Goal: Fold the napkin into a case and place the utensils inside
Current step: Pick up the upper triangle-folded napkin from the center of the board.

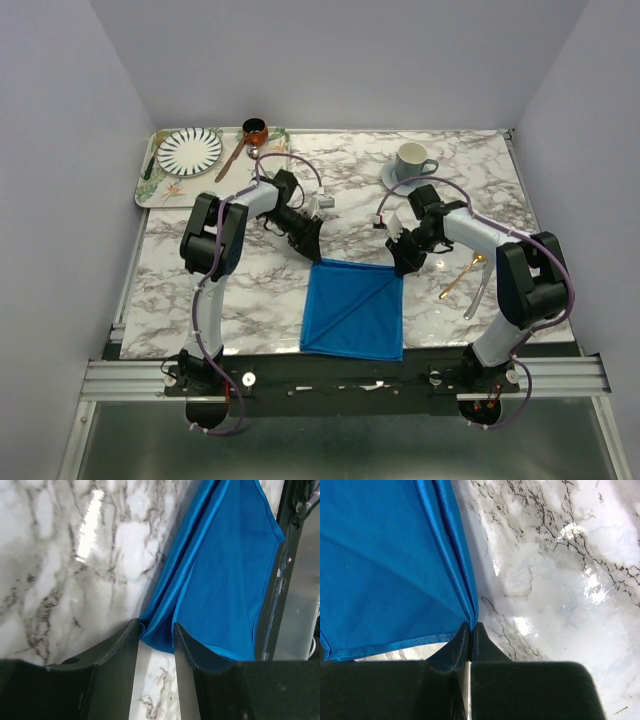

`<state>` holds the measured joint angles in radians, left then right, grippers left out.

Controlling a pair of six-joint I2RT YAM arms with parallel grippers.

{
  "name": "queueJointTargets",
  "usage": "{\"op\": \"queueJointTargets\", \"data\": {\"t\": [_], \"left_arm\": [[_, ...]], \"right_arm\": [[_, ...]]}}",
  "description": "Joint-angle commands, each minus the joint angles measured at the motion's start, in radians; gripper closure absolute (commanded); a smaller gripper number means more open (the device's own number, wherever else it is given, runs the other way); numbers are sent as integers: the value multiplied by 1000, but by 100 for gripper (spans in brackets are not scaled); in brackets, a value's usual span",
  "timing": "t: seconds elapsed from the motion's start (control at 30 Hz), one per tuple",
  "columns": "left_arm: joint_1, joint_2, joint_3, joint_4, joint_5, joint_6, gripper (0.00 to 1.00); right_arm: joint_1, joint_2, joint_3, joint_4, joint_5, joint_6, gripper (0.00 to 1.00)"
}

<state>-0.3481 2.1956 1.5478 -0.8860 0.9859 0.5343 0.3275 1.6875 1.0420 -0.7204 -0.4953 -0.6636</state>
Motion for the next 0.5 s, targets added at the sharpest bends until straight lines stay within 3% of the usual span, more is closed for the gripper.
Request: {"op": "queueJointTargets", "data": {"t": [0.0,0.47], "left_arm": [[-35,-53,-60,-36,-24,81,54],[-46,-42,-92,-57,8,90,41]], "right_arm": [[8,-23,10,6,-40,-50,99],[10,-58,-10,12,-57,-114,99]]}}
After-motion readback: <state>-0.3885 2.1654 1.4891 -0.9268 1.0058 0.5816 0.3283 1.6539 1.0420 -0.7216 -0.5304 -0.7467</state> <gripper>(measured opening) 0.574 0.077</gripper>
